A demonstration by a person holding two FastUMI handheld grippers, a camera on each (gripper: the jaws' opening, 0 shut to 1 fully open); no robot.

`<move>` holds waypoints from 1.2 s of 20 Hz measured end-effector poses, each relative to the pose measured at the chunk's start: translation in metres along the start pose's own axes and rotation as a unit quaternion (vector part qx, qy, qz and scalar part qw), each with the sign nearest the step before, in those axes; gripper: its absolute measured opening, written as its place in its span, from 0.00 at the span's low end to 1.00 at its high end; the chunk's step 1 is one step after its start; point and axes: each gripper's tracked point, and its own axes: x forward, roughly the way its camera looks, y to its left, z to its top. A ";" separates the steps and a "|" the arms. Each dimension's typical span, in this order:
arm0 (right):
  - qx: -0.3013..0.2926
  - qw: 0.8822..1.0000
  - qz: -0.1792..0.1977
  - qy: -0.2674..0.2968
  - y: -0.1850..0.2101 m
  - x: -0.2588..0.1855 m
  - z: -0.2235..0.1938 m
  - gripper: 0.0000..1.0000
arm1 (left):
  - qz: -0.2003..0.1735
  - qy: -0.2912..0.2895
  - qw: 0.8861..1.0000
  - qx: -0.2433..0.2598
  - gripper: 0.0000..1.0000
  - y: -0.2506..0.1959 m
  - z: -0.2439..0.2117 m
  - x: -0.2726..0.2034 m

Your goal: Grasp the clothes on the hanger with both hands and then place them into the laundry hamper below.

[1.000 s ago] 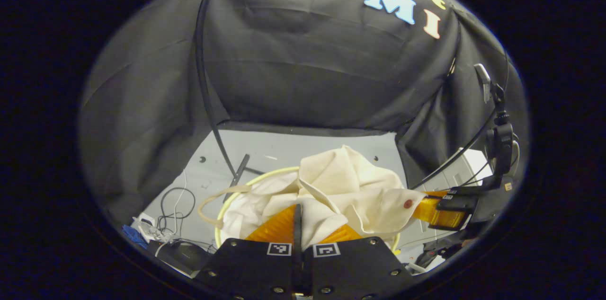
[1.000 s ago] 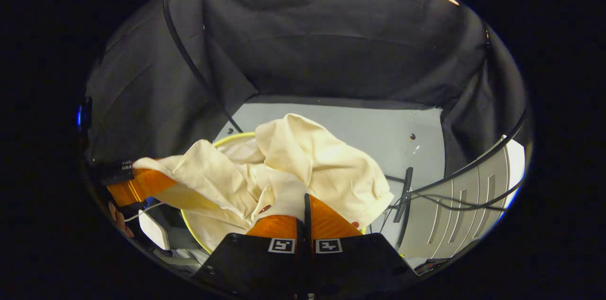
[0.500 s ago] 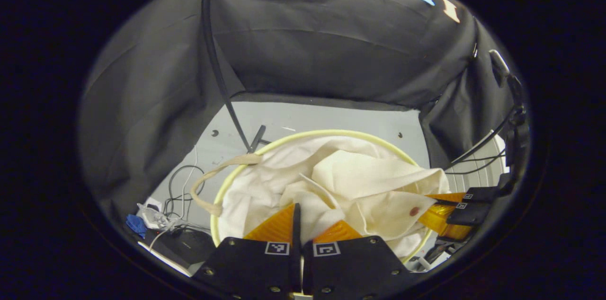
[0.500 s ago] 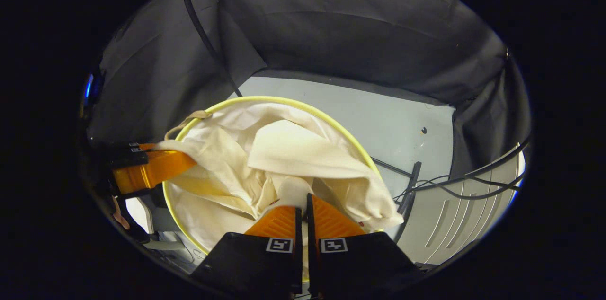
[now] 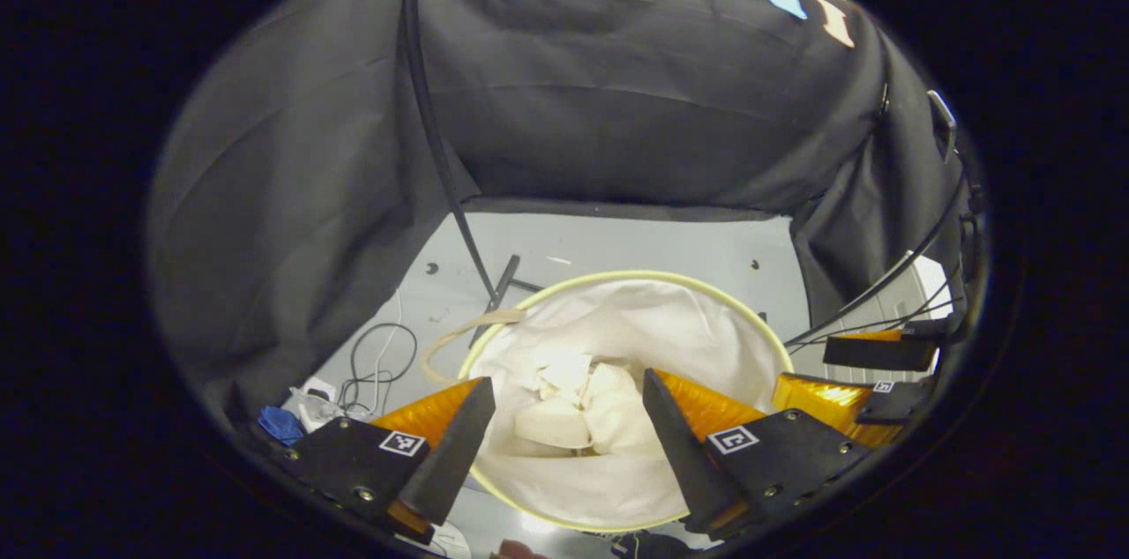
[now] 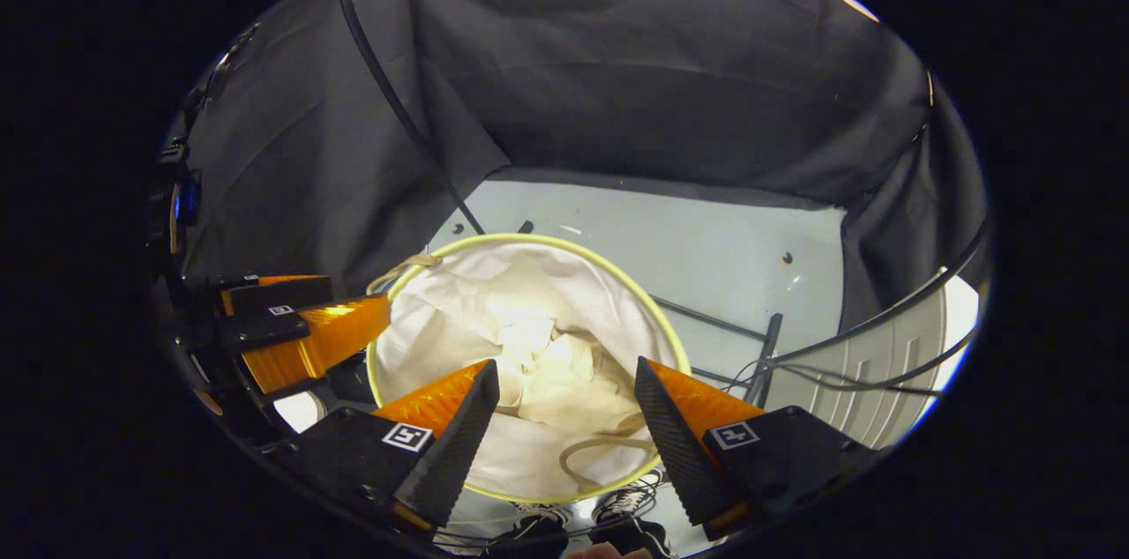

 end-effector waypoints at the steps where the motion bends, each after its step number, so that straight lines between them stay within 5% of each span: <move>1: -0.001 1.000 -0.006 -0.012 -0.006 -0.018 0.006 0.98 | 0.003 -0.024 1.000 0.009 1.00 -0.001 0.016 -0.018; 8: 0.012 0.989 -0.052 -0.141 -0.037 -0.154 0.074 0.98 | -0.001 -0.160 0.987 0.026 0.97 -0.034 0.127 -0.173; 14: 0.021 0.964 -0.076 -0.253 -0.053 -0.272 0.121 0.98 | -0.026 -0.291 0.955 0.052 1.00 -0.049 0.231 -0.336; 20: 0.042 0.910 -0.121 -0.395 -0.085 -0.408 0.172 0.93 | -0.030 -0.395 0.916 0.065 1.00 -0.047 0.263 -0.484; 24: 0.065 0.874 -0.153 -0.457 -0.112 -0.485 0.184 0.93 | -0.056 -0.439 0.895 0.051 1.00 -0.062 0.269 -0.539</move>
